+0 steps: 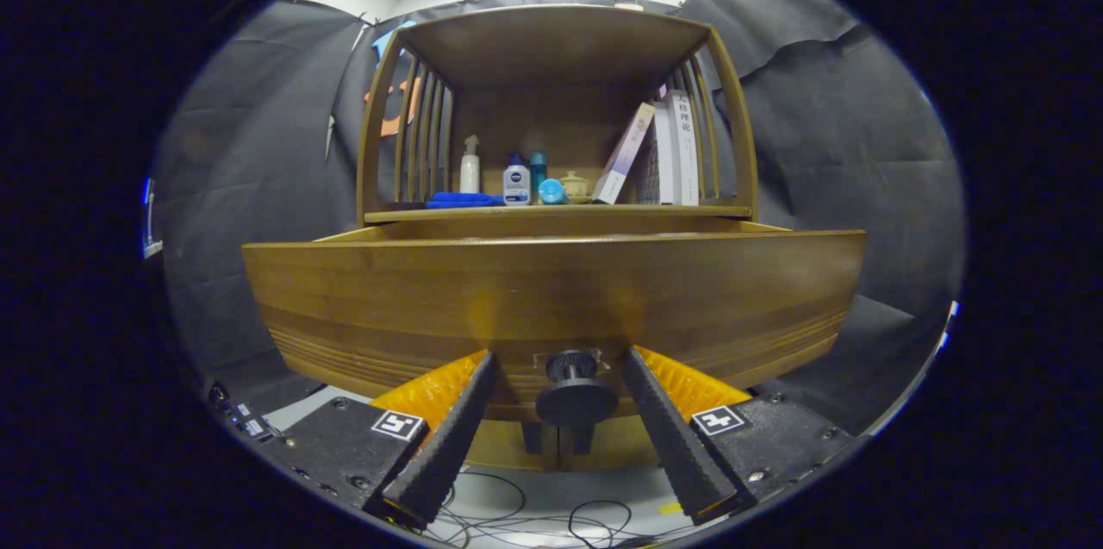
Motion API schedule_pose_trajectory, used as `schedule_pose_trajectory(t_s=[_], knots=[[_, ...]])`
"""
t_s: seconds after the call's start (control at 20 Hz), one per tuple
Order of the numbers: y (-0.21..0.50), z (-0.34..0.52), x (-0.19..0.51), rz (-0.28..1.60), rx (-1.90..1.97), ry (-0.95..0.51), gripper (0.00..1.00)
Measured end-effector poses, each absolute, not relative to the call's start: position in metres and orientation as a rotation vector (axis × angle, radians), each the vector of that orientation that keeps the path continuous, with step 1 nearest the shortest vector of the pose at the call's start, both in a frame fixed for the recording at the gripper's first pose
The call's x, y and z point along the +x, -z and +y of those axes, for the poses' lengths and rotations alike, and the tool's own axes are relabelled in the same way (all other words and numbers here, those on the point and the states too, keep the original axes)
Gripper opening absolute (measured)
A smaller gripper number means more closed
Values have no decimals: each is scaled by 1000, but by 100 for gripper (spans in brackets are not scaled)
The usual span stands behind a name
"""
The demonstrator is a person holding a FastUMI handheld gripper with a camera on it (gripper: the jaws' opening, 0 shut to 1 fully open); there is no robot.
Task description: Pull open the drawer, take out the items inside it, and place them on the countertop above the cabinet.
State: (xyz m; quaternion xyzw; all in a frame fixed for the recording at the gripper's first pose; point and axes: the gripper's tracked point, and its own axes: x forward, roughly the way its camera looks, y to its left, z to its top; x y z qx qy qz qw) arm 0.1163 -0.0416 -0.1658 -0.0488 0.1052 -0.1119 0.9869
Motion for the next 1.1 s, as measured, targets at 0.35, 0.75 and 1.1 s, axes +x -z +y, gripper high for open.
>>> schedule_pose_trajectory(t_s=[0.35,0.75,1.1], knots=[[158,-48,160,200,-110,228,99],[163,-57,218,235,-117,227,98],[164,-66,243,249,-154,254,98]])
